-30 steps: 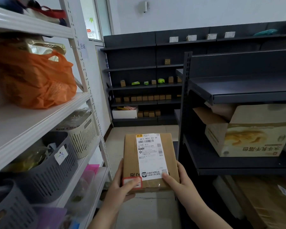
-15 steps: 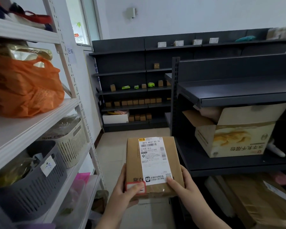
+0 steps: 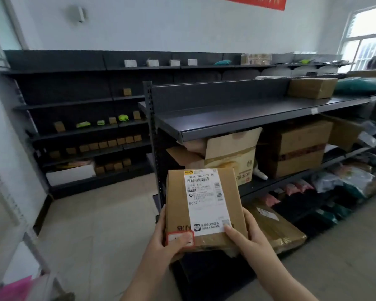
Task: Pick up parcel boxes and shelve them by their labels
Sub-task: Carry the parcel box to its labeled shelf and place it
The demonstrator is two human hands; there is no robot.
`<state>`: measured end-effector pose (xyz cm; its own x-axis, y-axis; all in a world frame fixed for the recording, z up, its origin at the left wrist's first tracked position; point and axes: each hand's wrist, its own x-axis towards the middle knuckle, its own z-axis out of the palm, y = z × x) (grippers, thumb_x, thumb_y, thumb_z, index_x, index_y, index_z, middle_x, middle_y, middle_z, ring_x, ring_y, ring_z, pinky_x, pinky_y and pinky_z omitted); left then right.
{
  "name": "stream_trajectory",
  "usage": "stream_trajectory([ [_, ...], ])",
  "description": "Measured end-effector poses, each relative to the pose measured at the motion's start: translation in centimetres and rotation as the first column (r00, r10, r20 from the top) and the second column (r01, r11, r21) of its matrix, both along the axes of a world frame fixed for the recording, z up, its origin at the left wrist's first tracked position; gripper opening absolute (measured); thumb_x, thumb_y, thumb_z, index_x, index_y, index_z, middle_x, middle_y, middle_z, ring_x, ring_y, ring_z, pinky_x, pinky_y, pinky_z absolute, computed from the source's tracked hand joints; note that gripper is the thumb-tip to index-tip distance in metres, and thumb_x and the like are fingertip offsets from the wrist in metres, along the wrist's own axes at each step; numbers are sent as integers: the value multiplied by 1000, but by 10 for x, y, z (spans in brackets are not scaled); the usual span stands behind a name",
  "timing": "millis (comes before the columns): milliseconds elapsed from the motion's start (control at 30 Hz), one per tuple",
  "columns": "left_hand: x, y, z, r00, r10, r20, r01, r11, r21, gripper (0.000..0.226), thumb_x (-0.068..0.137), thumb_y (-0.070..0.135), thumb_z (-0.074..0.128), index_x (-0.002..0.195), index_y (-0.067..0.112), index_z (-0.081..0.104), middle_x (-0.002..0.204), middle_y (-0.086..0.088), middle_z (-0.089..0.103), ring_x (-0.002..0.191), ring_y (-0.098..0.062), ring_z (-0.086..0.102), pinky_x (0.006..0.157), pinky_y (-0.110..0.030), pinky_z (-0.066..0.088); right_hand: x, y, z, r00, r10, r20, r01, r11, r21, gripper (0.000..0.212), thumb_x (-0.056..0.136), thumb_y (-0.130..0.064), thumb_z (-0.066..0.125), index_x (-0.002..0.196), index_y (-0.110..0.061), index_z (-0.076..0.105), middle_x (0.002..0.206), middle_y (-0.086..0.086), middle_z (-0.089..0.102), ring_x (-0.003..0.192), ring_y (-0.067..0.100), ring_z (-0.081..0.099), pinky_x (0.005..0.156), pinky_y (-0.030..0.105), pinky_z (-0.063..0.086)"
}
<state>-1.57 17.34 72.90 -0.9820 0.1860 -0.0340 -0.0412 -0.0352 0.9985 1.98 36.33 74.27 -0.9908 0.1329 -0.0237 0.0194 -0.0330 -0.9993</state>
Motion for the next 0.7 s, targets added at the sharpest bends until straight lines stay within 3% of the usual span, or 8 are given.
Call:
stream_trajectory([
  [67, -1, 13, 2, 997, -70, -16, 70, 998, 7, 83, 72, 22, 74, 137, 45, 28, 115, 12, 65, 100, -11, 65, 71, -24, 59, 10, 13, 4, 999, -45, 5, 45, 999, -21, 45, 78, -30, 68, 108, -50, 41, 112, -15, 62, 104, 10, 61, 87, 30, 52],
  [167, 1, 27, 2, 979, -198, -39, 197, 980, -15, 108, 51, 37, 85, 136, 55, 20, 117, 18, 64, 106, -7, 63, 93, -35, 53, 26, 30, 6, 991, -130, -6, 130, 991, -43, 51, 80, -26, 67, 122, -43, 42, 113, -12, 64, 102, 9, 63, 79, 25, 51],
  [267, 8, 41, 4, 938, -341, -55, 338, 939, -65, 127, 43, 24, 89, 137, 54, 9, 124, 15, 61, 110, -2, 61, 101, -33, 46, 40, 44, 5, 980, -200, -15, 199, 979, -47, 53, 83, -23, 64, 129, -38, 41, 111, -14, 65, 96, 3, 65, 72, 20, 50],
  [367, 12, 54, 2, 937, -342, -75, 335, 938, -94, 121, 53, 2, 85, 136, 52, 12, 120, 12, 62, 98, 9, 63, 81, -13, 51, 52, 53, 2, 969, -248, -10, 248, 967, -52, 49, 83, -22, 64, 126, -37, 44, 109, -14, 67, 91, 0, 66, 71, 20, 51],
  [433, 13, 64, 0, 942, -324, -85, 318, 945, -82, 116, 57, -7, 81, 133, 51, 14, 117, 11, 60, 91, 12, 64, 71, -9, 52, 60, 58, 1, 958, -287, -12, 286, 956, -60, 49, 81, -22, 66, 123, -38, 46, 109, -13, 67, 91, 0, 66, 73, 20, 50],
  [533, 12, 78, -4, 926, -361, -112, 356, 933, -61, 119, 48, -3, 83, 137, 42, 18, 117, 6, 62, 93, 4, 67, 70, -12, 53, 68, 66, -4, 940, -341, -6, 340, 938, -65, 49, 80, -20, 66, 121, -38, 45, 108, -14, 66, 91, -1, 65, 70, 19, 51],
  [600, 8, 89, -4, 905, -409, -115, 406, 913, -49, 117, 48, -9, 82, 134, 40, 18, 115, 10, 61, 90, 8, 66, 68, -8, 50, 74, 74, -6, 929, -369, 4, 369, 928, -54, 49, 80, -19, 67, 120, -37, 44, 106, -15, 65, 91, -2, 65, 67, 18, 51],
  [700, 4, 106, -8, 857, -505, -104, 504, 863, -37, 114, 40, -1, 84, 131, 36, 27, 116, 14, 60, 94, 8, 65, 68, -9, 50, 83, 88, -12, 911, -411, 20, 412, 910, -45, 50, 78, -21, 68, 119, -39, 45, 111, -12, 66, 100, 5, 63, 73, 22, 52],
])
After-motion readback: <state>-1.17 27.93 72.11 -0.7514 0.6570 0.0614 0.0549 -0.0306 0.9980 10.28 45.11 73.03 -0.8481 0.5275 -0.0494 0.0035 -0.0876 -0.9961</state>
